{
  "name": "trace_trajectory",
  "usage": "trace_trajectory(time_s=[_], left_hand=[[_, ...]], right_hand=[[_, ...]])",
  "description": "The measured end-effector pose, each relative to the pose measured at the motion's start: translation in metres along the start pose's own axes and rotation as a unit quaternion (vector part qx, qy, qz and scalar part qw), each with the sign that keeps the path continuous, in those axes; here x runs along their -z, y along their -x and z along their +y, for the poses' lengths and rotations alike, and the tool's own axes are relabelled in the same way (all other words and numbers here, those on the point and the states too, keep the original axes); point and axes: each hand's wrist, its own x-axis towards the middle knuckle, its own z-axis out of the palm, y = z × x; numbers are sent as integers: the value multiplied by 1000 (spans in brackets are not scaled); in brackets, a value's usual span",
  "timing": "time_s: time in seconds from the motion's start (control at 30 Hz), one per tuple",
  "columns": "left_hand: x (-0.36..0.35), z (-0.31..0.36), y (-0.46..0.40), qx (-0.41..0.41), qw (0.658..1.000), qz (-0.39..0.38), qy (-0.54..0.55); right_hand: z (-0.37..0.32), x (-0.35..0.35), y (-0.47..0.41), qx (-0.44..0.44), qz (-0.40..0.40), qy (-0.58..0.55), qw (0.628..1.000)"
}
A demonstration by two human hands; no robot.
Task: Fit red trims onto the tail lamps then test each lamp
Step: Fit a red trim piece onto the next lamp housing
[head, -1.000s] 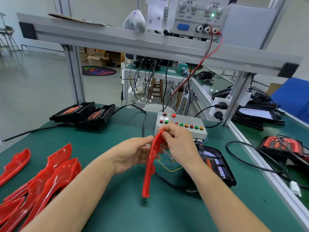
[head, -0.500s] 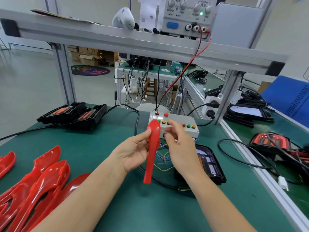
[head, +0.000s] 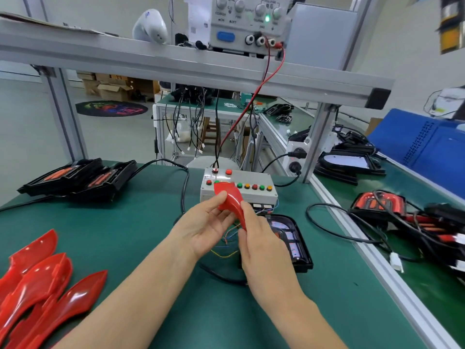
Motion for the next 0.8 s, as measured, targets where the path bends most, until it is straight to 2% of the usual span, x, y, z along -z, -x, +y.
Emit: trace_trajectory(time_s=[0.07,0.17,0.5,0.67,0.8], left_hand=[[-3,-7,-9,-30,983,48,-176],[-1,-19,-21,-67,907,129,-396],[-12,-47,-63,-35,766,115,-632],[-11,-57,-71,-59,740,120,-659],[-5,-64,-66,-108,801,113,-579]], right_hand=[[12,10,-1,-30,10,34,999],[30,27,1,-94,30,6,995],[61,27,8,-187,14,53,981],[72,17,14,-200,29,29,979],[77,10,20,-195,79,-28,977]])
